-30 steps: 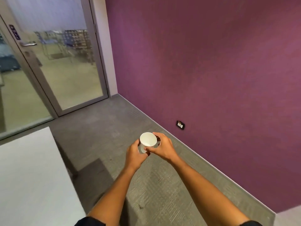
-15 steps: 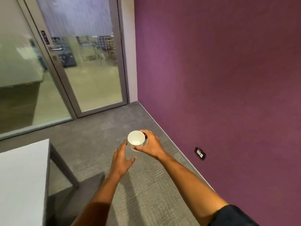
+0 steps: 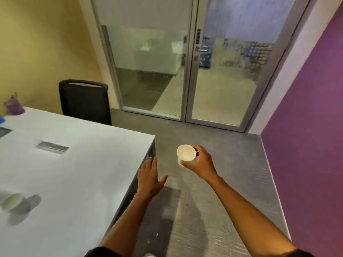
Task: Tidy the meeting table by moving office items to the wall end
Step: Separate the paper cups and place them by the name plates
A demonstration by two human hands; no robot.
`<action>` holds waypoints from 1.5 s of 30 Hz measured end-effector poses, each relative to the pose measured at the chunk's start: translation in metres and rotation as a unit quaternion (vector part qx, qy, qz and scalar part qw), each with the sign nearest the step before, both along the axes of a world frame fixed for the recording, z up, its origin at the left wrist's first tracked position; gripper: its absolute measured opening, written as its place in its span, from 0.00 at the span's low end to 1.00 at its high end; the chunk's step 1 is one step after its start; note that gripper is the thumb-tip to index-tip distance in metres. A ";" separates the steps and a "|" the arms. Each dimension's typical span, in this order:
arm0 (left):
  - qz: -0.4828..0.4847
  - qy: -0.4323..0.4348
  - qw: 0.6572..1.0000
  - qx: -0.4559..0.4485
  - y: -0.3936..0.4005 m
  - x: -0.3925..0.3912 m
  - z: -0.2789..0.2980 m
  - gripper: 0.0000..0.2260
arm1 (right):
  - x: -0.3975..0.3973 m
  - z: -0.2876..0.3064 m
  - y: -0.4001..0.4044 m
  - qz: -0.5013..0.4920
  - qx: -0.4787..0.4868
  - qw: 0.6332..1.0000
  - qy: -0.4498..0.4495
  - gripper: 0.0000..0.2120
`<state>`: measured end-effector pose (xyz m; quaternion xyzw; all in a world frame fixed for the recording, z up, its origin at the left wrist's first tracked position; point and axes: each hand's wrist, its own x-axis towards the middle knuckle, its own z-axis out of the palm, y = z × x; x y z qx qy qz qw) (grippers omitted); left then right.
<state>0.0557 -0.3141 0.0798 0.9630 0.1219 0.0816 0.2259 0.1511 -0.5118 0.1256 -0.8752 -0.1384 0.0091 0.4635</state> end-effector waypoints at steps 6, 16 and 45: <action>0.140 0.051 0.989 -0.020 0.111 0.024 -0.022 0.38 | 0.056 -0.017 0.120 0.113 -0.001 0.993 -0.017 0.35; 0.307 0.069 0.949 -0.032 0.226 -0.005 -0.024 0.37 | 0.094 -0.026 0.296 0.282 -0.028 0.959 -0.025 0.35; 0.597 0.093 0.794 -0.068 0.383 0.012 -0.083 0.36 | 0.113 -0.144 0.618 0.502 -0.092 0.859 0.045 0.32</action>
